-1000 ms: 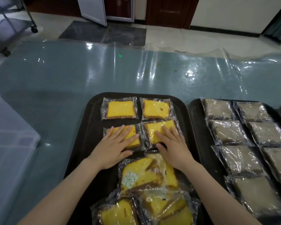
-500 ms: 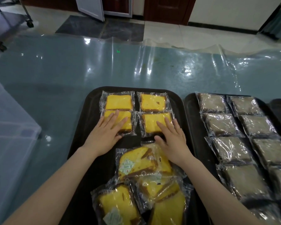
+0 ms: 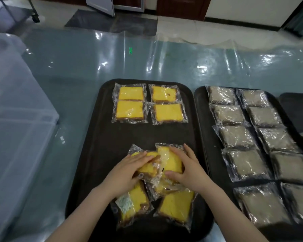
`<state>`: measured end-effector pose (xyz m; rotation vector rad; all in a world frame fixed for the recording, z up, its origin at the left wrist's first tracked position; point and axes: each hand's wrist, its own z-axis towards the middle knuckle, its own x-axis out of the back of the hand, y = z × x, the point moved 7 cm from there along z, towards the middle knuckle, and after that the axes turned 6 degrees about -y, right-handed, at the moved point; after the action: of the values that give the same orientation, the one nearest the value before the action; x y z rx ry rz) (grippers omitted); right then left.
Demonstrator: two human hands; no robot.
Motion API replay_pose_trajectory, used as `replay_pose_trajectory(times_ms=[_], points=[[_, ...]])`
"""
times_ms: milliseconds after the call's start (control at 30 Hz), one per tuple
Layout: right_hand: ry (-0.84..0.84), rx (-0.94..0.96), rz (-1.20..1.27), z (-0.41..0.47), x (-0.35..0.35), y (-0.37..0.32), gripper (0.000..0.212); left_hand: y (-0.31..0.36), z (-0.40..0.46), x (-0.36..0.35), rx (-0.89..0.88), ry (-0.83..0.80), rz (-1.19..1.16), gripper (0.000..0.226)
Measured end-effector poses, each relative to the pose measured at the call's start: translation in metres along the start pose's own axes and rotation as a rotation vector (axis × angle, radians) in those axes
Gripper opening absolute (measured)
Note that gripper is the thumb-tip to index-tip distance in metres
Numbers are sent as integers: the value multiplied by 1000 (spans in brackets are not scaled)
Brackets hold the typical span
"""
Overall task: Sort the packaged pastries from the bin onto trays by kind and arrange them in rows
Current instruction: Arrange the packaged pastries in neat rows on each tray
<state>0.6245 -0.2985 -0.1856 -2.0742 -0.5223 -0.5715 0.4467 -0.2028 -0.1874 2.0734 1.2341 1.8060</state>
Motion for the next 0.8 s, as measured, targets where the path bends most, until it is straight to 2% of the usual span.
replay_pose_trajectory(times_ms=[100,200,267,333,400,533,600,667,733,800], points=[[-53,-7,-10,-17,-7,5,88,9,-19,-5,-37,10,-53,84],[-86,-4,-16,-27,-9,7,93,6,-34,-2,48,34,-209,60],[-17,-33,9,-28,-3,7,104,-4,-36,8,170,118,-362,31],[121,-52,38,-28,9,5,109,-16,-35,24,261,254,-469,14],[212,-30,45,-26,21,0,102,-29,-33,40,317,355,-548,13],[153,32,-42,-13,37,-14,76,-52,-24,65,369,390,-667,23],[237,48,-300,-2,49,-29,74,-57,-13,76,374,347,-616,32],[419,13,-530,6,61,-43,77,-61,-4,87,419,374,-408,42],[441,-42,-499,13,57,-45,68,-54,-1,95,436,481,-91,49],[335,-71,-405,21,37,-38,52,-39,0,89,408,549,78,54]])
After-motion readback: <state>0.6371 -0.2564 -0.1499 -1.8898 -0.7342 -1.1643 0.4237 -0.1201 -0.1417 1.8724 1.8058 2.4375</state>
